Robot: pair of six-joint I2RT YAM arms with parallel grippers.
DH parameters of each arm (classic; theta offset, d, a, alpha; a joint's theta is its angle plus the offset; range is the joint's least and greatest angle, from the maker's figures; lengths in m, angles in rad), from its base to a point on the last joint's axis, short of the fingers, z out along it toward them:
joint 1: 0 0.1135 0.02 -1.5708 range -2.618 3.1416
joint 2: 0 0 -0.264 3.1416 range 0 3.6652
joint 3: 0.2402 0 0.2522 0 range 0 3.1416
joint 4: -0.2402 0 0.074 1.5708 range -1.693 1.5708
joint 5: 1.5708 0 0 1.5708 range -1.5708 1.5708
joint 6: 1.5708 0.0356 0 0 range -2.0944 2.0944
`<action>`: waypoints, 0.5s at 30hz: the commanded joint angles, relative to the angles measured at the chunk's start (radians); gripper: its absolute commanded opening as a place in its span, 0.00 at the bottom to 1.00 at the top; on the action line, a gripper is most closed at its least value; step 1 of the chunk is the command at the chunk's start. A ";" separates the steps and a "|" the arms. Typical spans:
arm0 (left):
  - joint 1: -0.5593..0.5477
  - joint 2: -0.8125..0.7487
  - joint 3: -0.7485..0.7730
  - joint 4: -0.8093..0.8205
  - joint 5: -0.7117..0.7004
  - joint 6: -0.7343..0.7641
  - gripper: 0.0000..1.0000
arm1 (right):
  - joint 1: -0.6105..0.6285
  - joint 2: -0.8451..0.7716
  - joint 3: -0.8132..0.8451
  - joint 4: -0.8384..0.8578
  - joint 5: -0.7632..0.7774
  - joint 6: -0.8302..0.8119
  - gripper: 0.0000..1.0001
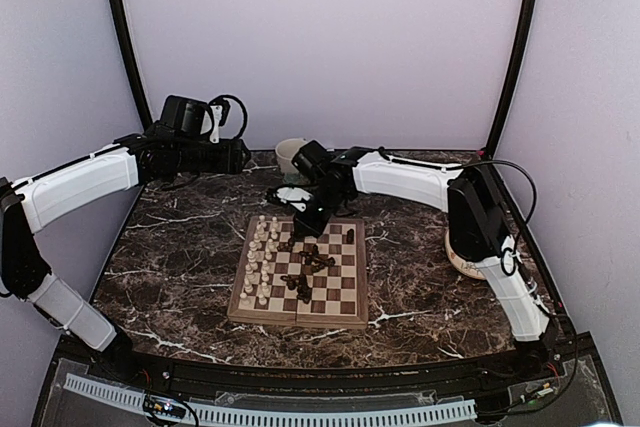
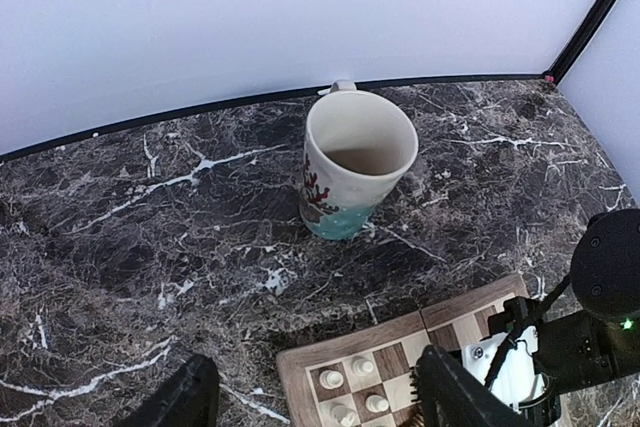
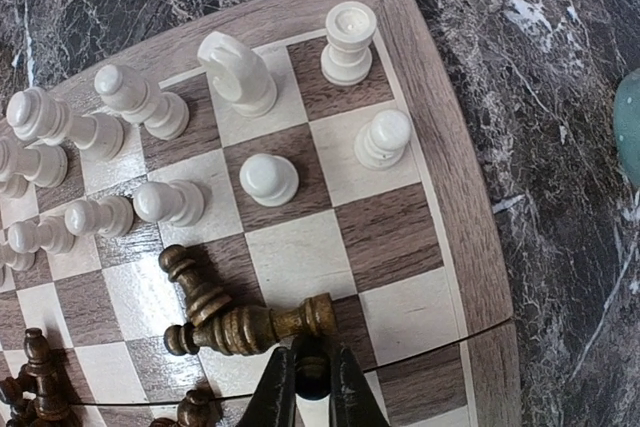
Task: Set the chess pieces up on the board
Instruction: Pick up the pawn from the chessboard.
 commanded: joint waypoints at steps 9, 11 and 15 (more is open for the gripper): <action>0.004 -0.009 0.003 -0.006 0.028 0.009 0.70 | -0.061 -0.166 -0.104 0.023 0.036 -0.033 0.03; 0.003 -0.006 0.005 -0.006 0.030 0.010 0.70 | -0.075 -0.174 -0.127 0.026 0.041 -0.033 0.03; 0.004 -0.002 0.006 -0.009 0.037 0.010 0.70 | -0.095 -0.197 -0.182 0.046 0.070 -0.033 0.03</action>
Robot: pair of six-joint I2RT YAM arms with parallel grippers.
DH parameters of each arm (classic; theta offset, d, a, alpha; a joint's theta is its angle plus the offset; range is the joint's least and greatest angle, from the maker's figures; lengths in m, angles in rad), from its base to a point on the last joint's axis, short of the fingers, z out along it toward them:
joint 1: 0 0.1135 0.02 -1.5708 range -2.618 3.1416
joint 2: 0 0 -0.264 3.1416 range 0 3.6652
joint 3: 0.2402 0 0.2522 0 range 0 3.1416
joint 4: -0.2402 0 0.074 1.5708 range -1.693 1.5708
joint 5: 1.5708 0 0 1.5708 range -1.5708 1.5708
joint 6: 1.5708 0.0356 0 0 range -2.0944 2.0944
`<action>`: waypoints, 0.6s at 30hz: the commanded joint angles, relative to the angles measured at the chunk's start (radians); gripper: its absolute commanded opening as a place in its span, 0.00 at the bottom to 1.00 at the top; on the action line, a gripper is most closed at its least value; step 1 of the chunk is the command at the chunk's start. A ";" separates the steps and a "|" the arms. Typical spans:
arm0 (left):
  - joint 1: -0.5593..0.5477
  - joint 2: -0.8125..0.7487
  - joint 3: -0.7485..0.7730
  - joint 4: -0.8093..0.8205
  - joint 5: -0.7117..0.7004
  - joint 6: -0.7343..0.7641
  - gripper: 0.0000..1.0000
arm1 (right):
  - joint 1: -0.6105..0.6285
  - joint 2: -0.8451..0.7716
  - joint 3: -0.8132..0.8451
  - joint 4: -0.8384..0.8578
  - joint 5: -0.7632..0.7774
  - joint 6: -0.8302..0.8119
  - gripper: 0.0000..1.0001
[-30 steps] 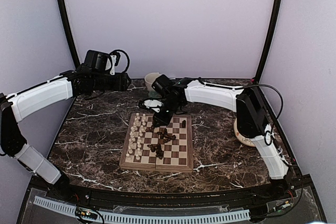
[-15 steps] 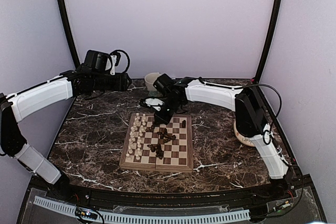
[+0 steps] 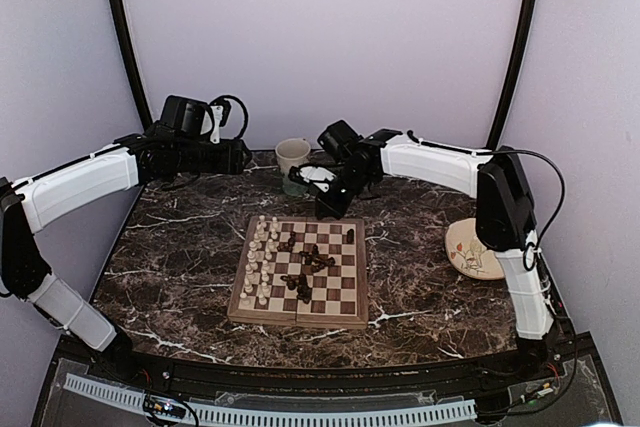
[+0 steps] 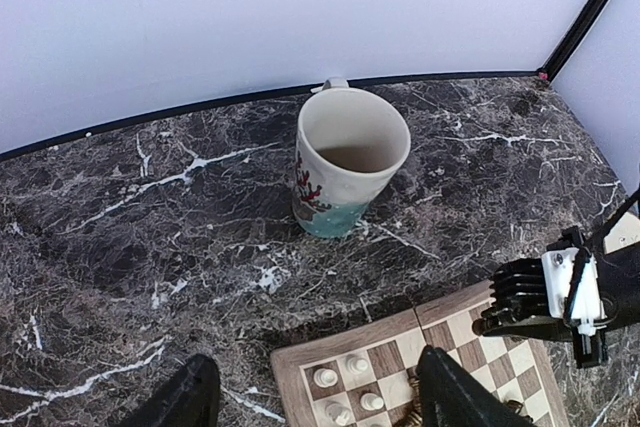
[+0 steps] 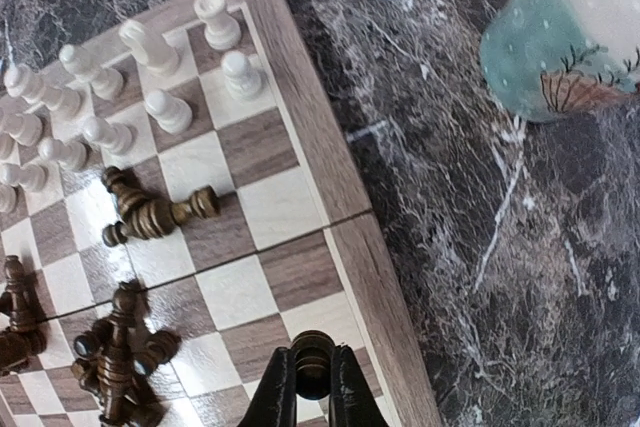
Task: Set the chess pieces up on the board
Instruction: Pick up the pawn from the chessboard, then place the pawn at a7.
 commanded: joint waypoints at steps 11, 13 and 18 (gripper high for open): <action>0.005 0.009 0.011 -0.013 0.032 0.011 0.69 | -0.037 -0.057 -0.125 0.041 0.056 -0.013 0.03; 0.004 0.010 0.011 -0.014 0.031 0.011 0.69 | -0.038 -0.053 -0.125 0.039 0.052 -0.011 0.04; 0.005 0.012 0.013 -0.016 0.032 0.011 0.69 | -0.037 -0.048 -0.129 0.036 0.058 -0.014 0.04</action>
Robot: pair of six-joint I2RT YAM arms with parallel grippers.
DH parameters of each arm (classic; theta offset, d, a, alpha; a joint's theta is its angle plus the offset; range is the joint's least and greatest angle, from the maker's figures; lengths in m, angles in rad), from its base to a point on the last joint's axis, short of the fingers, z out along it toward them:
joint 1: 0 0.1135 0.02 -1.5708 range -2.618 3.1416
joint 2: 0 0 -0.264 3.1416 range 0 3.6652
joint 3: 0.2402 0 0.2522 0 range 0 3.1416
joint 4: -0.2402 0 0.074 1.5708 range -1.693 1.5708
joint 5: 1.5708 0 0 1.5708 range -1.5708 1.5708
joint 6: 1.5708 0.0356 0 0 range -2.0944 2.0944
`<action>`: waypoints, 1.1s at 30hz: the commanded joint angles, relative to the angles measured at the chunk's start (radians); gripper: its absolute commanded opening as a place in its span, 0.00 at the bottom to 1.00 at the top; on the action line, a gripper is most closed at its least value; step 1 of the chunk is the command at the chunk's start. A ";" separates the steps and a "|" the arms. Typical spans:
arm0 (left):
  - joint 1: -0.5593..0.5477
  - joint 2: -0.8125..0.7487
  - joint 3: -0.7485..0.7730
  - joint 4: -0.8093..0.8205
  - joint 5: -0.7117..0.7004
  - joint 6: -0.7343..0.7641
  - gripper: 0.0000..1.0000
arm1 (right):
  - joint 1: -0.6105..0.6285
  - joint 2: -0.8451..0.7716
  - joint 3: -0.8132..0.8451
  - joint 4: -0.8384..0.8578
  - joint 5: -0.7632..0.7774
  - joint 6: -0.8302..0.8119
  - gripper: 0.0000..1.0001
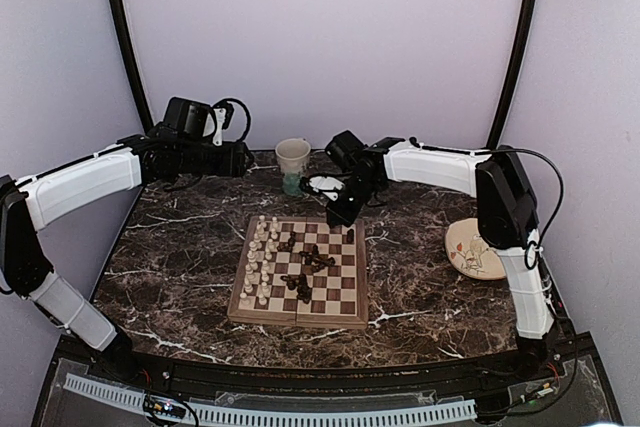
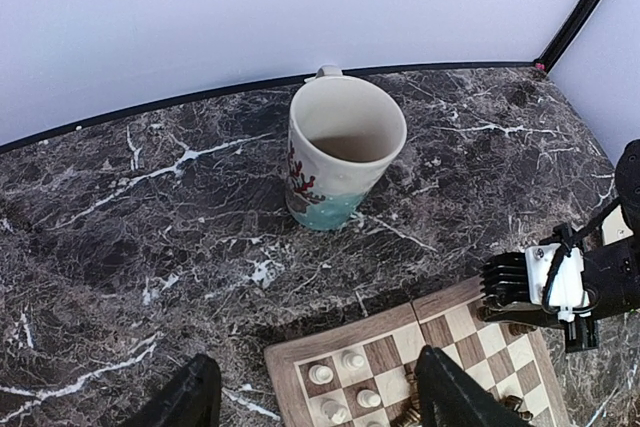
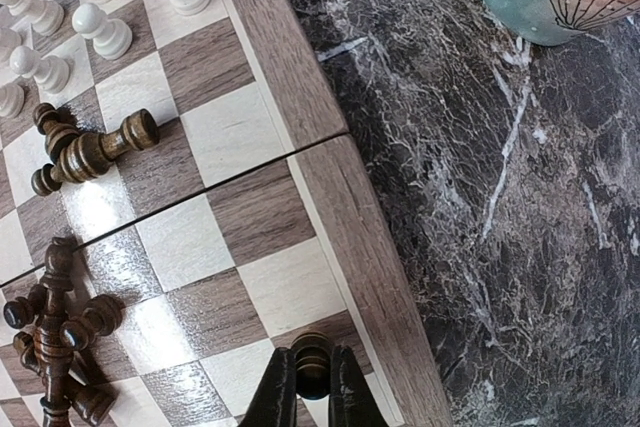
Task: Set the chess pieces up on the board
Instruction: Place the pawn at a7.
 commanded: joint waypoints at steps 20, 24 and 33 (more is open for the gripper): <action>0.004 0.001 0.016 -0.017 0.018 0.012 0.68 | -0.005 -0.021 -0.029 -0.003 0.016 -0.002 0.20; 0.004 0.004 0.017 -0.019 0.017 0.011 0.68 | -0.005 -0.035 -0.010 -0.011 0.018 0.007 0.29; 0.005 0.015 0.050 -0.066 0.023 -0.003 0.68 | -0.003 -0.090 0.070 -0.038 -0.089 -0.104 0.31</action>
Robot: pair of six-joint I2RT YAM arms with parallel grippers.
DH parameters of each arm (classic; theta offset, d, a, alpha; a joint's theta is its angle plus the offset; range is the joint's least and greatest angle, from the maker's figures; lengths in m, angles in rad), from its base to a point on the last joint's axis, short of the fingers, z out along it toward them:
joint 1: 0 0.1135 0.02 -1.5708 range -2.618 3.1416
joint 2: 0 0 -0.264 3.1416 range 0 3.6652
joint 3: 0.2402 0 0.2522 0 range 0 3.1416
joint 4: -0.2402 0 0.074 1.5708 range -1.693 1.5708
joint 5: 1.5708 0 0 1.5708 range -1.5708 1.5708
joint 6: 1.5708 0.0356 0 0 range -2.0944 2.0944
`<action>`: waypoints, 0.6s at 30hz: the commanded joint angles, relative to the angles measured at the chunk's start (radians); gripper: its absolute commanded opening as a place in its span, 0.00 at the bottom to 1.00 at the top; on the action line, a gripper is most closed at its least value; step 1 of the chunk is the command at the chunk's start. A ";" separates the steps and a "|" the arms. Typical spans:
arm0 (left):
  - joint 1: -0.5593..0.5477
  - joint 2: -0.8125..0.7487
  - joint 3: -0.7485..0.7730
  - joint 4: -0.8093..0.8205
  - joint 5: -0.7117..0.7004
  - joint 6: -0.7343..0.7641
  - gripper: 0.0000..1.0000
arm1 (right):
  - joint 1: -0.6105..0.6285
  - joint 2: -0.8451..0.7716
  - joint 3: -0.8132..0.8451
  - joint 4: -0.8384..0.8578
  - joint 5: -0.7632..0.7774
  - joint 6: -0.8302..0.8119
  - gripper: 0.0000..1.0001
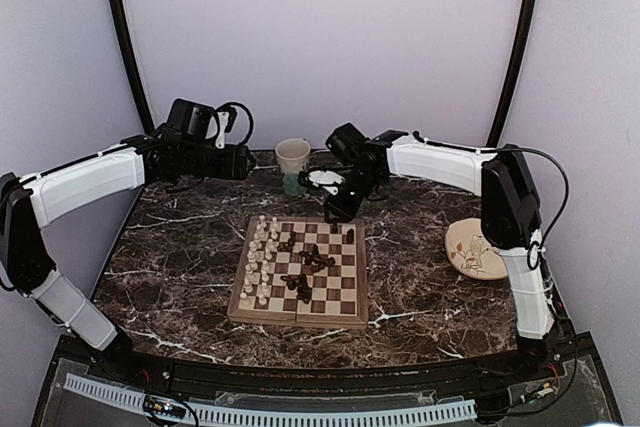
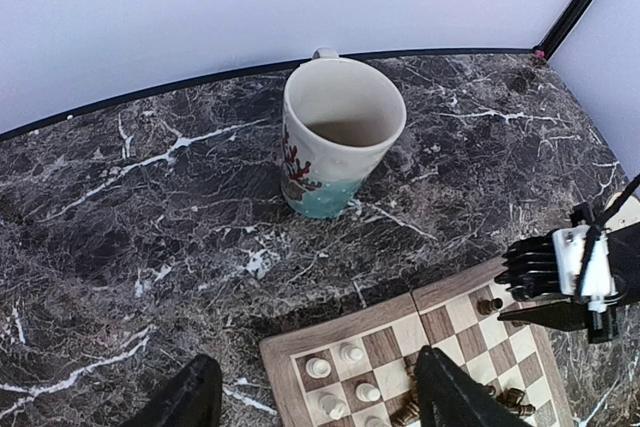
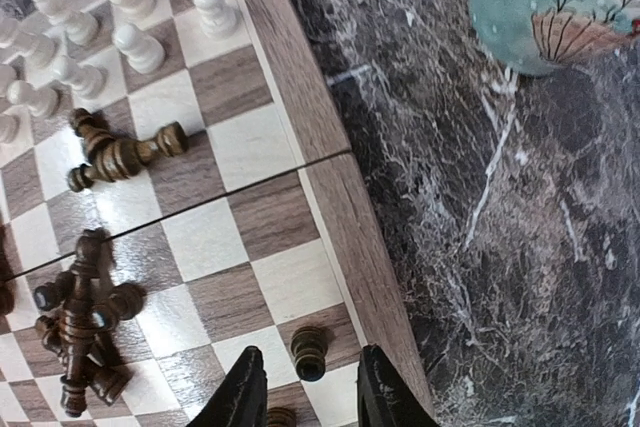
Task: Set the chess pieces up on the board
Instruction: Place the pawn at a7, then pick up the chess pile from the chessboard.
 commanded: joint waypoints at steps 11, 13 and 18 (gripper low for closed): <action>0.004 -0.171 -0.114 -0.077 0.200 -0.073 0.57 | 0.044 0.006 0.096 0.020 -0.242 -0.191 0.29; 0.003 -0.222 -0.173 -0.070 0.242 -0.077 0.57 | 0.054 0.011 0.094 0.024 -0.277 -0.265 0.33; 0.003 -0.329 -0.277 -0.079 0.265 -0.077 0.57 | 0.078 0.017 0.062 0.045 -0.323 -0.469 0.42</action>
